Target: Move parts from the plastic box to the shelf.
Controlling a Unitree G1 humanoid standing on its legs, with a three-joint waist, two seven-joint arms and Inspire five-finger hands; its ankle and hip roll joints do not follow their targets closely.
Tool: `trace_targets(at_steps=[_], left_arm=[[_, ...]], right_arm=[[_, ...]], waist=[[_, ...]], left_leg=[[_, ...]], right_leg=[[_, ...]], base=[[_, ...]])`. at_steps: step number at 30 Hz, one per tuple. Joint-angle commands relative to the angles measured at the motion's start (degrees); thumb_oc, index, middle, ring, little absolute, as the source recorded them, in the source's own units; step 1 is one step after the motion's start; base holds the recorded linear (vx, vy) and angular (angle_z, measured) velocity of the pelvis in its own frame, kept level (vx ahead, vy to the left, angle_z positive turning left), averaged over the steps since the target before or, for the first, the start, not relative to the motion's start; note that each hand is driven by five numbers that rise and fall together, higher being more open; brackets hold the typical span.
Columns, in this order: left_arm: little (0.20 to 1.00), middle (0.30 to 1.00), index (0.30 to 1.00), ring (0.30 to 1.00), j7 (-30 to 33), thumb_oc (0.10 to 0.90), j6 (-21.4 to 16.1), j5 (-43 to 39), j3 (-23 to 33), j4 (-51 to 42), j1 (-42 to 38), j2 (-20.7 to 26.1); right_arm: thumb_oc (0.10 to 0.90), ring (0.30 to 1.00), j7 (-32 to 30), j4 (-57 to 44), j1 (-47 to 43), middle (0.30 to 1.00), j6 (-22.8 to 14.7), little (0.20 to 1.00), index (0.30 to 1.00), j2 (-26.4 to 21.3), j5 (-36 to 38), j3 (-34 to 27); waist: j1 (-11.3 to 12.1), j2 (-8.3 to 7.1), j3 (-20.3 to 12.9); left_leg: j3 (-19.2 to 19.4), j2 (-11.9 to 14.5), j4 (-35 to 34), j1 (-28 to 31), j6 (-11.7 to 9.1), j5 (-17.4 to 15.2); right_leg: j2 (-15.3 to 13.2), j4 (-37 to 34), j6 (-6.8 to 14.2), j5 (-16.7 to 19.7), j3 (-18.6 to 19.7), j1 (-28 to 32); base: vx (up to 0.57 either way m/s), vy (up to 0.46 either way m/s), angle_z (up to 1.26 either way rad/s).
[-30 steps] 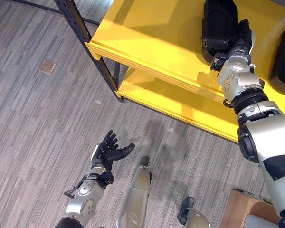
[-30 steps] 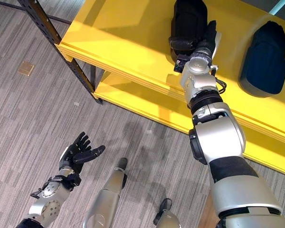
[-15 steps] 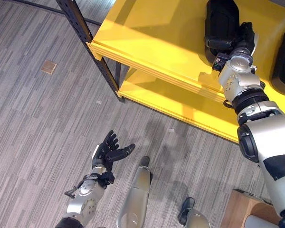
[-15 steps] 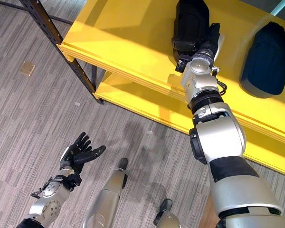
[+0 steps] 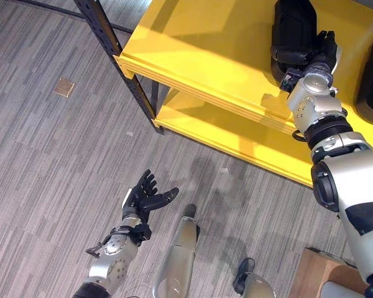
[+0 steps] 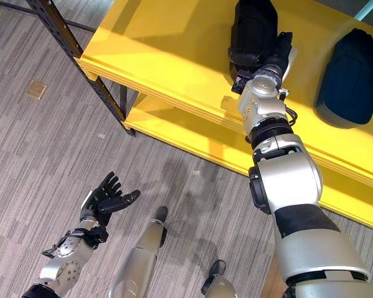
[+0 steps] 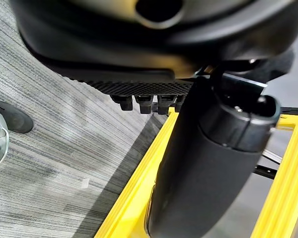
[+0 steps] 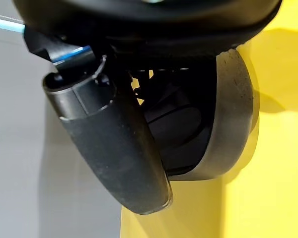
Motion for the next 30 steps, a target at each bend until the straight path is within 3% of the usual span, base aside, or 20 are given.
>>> trace_targets(at_steps=[1, 15, 17, 18, 19, 20, 21, 22, 26, 27, 29, 30], left_arm=[[1.000, 1.000, 1.000, 1.000, 0.47, 0.900, -4.72, 0.27, 0.56, -4.72, -1.51, 3.33], [1.000, 1.000, 1.000, 1.000, 0.63, 0.900, -4.57, 0.68, 0.52, -4.97, -1.65, 3.52], [1.000, 1.000, 1.000, 1.000, 0.71, 0.900, -4.61, 0.59, 0.44, -4.99, -1.75, 3.32], [1.000, 1.000, 1.000, 1.000, 0.72, 0.900, -4.60, 0.59, 0.44, -4.94, -1.74, 3.29], [1.000, 1.000, 1.000, 1.000, 0.66, 0.900, -4.61, 0.57, 0.43, -5.00, -1.77, 3.25], [1.000, 1.000, 1.000, 1.000, 0.71, 0.900, -4.59, 0.60, 0.39, -4.95, -1.72, 3.19], [1.000, 1.000, 1.000, 1.000, 0.70, 0.900, -4.62, 0.58, 0.41, -5.03, -1.73, 3.22], [1.000, 1.000, 1.000, 1.000, 0.72, 0.900, -4.60, 0.58, 0.42, -4.99, -1.71, 3.19], [1.000, 1.000, 1.000, 1.000, 0.63, 0.900, -4.70, 0.46, 0.31, -4.94, -1.69, 3.10], [1.000, 1.000, 1.000, 1.000, 0.70, 0.900, -4.75, 0.50, 0.33, -4.98, -1.69, 3.16], [1.000, 1.000, 1.000, 1.000, 0.84, 0.900, -4.76, 0.51, 0.33, -4.98, -1.67, 3.06], [1.000, 1.000, 1.000, 1.000, 0.84, 0.900, -4.80, 0.52, 0.43, -5.01, -1.66, 3.08]], right_arm=[[0.900, 1.000, -1.90, -1.32, -3.85, 1.000, -4.80, 1.000, 1.000, -2.80, 1.92, 0.06], [0.900, 1.000, -2.86, -1.15, -3.01, 1.000, -4.74, 1.000, 1.000, -4.25, 1.60, -0.48], [0.900, 1.000, -3.03, -1.24, -2.84, 1.000, -4.76, 1.000, 1.000, -4.53, 1.64, -0.70], [0.900, 1.000, -3.02, -1.23, -2.83, 1.000, -4.74, 1.000, 1.000, -4.49, 1.64, -0.67], [0.900, 1.000, -3.10, -1.22, -2.79, 1.000, -4.72, 1.000, 1.000, -4.56, 1.62, -0.81], [0.900, 1.000, -3.14, -1.26, -2.81, 1.000, -4.78, 1.000, 1.000, -4.45, 1.64, -0.75], [0.900, 1.000, -3.21, -1.33, -2.82, 1.000, -4.84, 1.000, 1.000, -4.46, 1.66, -0.80], [0.900, 1.000, -3.21, -1.32, -2.80, 1.000, -4.81, 1.000, 1.000, -4.42, 1.67, -0.77], [0.900, 1.000, -3.51, -1.26, -2.70, 1.000, -4.70, 1.000, 1.000, -4.33, 1.33, -0.94], [0.900, 1.000, -3.74, -1.05, -2.68, 1.000, -4.72, 1.000, 1.000, -4.47, 1.24, -1.05], [0.900, 1.000, -4.12, -0.93, -2.42, 1.000, -4.91, 1.000, 1.000, -4.47, 1.62, -1.44], [0.900, 1.000, -4.11, -0.95, -2.39, 1.000, -4.96, 1.000, 1.000, -4.52, 1.62, -1.48]], waist=[[0.75, -0.94, -3.08], [0.11, -0.72, -2.94], [0.02, -0.47, -2.73], [-0.03, -0.70, -2.93], [-0.03, -0.47, -2.68], [-0.12, -0.73, -2.88], [-0.09, -0.49, -2.69], [-0.13, -0.71, -2.87], [-0.23, -0.61, -2.96], [-0.17, -0.34, -2.85], [-0.22, -0.50, -3.06], [-0.15, -0.28, -2.89]], left_leg=[[0.05, 2.97, 7.15, -3.59, -1.13, -7.22], [0.44, 3.17, 6.99, -3.50, -1.08, -7.13], [0.65, 3.04, 6.46, -3.97, -0.74, -5.29], [0.51, 3.11, 6.84, -3.54, -1.05, -6.89], [0.68, 3.08, 6.52, -4.01, -0.71, -5.33], [0.57, 3.15, 6.82, -3.55, -1.03, -6.93], [0.73, 3.09, 6.43, -4.01, -0.72, -5.33], [0.59, 3.16, 6.84, -3.57, -1.03, -6.95], [0.84, 3.17, 6.79, -3.54, -1.00, -7.01], [1.01, 3.08, 6.30, -3.94, -0.66, -5.39], [0.90, 3.12, 6.76, -3.56, -0.95, -7.04], [1.05, 3.04, 6.37, -4.02, -0.63, -5.43]], right_leg=[[1.58, 3.33, -2.44, -0.95, 2.28, 0.86], [1.54, 3.42, -2.47, -1.04, 2.64, 0.67], [1.46, 3.16, -2.51, 0.16, 2.39, 0.06], [1.55, 3.24, -2.45, -0.81, 2.70, 0.53], [1.50, 3.10, -2.56, 0.17, 2.45, 0.06], [1.63, 3.09, -2.46, -0.76, 2.83, 0.53], [1.55, 2.98, -2.53, 0.21, 2.57, 0.04], [1.64, 3.07, -2.47, -0.76, 2.88, 0.53], [1.66, 2.88, -2.44, -0.76, 2.82, 0.63], [1.58, 2.69, -2.48, 0.21, 2.50, 0.22], [1.71, 2.59, -2.41, -0.74, 2.73, 0.87], [1.62, 2.43, -2.45, 0.25, 2.41, 0.46]], base=[[0.00, 0.000, 0.00], [0.00, 0.000, 0.00], [-0.04, 0.017, 0.00], [-0.08, 0.026, -0.01], [0.07, -0.040, 0.03], [-0.08, 0.024, -0.05], [0.07, -0.036, 0.01], [0.00, -0.002, -0.04], [0.00, 0.000, 0.01], [0.00, 0.000, 0.00], [0.00, 0.000, 0.00], [0.00, 0.000, 0.00]])
